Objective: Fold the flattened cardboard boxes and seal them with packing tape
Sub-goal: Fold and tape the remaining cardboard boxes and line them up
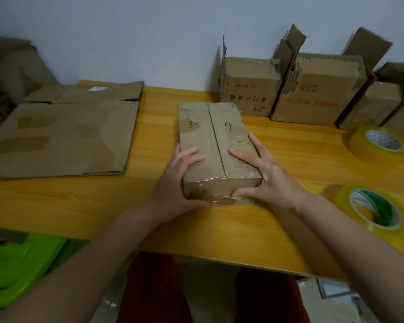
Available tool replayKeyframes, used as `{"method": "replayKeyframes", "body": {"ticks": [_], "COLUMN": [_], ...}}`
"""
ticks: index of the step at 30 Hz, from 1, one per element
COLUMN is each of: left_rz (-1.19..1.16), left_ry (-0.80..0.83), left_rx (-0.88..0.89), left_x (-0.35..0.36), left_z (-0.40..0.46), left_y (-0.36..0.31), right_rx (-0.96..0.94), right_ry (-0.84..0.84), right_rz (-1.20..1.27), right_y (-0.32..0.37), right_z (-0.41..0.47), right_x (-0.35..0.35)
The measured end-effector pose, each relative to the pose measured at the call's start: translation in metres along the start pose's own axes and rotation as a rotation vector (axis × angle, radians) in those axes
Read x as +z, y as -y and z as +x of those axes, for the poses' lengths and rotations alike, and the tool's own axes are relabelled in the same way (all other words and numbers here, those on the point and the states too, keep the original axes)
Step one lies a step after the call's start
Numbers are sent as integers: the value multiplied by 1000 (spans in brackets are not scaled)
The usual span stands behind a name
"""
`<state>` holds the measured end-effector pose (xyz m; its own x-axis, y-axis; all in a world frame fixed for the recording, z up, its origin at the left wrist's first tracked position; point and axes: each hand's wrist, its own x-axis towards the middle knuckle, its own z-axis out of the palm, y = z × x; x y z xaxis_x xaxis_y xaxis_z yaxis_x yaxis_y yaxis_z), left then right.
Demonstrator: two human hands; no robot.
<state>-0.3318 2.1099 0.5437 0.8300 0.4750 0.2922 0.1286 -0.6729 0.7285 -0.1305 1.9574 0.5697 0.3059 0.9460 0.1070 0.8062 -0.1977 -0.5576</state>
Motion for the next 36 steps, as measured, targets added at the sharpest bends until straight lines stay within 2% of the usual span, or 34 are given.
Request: {"method": "replayKeyframes", "body": {"ticks": [3,5,8,13,16,18,21,24,26,33,36], "left_rz": [78,121,181,233,209,191,201,287,314,120,76], "left_ry": [134,191,240,306,339,319,291,256,229,49,-60], "left_rx": [7,12,21,74,61,75,98,176,207,213,201], "left_x": [-16,-22,-29,-42,-51,-53,-48,-47,-47,-25,-14], "left_z": [-8,-9,-10,-13,-11,-10,-11,-9,-7,-11,-13], "left_y": [3,3,5,7,8,11,17,23,27,30,28], "right_rx": [7,-92,-155,-153,-28,20,-43,-109,-138,-170,-184], "right_ry": [97,21,-13,88,211,144,21,44,30,-54,-33], "right_rz": [-382,-524,-573,-629,-563,-412,-381,-452,-411,-362,-375], "right_y": [18,41,63,56,72,86,88,75,70,64,66], "right_z": [-1,3,14,18,17,19,20,14,11,10,9], "right_x": [-12,-6,15,11,9,16,25,22,19,22,21]}}
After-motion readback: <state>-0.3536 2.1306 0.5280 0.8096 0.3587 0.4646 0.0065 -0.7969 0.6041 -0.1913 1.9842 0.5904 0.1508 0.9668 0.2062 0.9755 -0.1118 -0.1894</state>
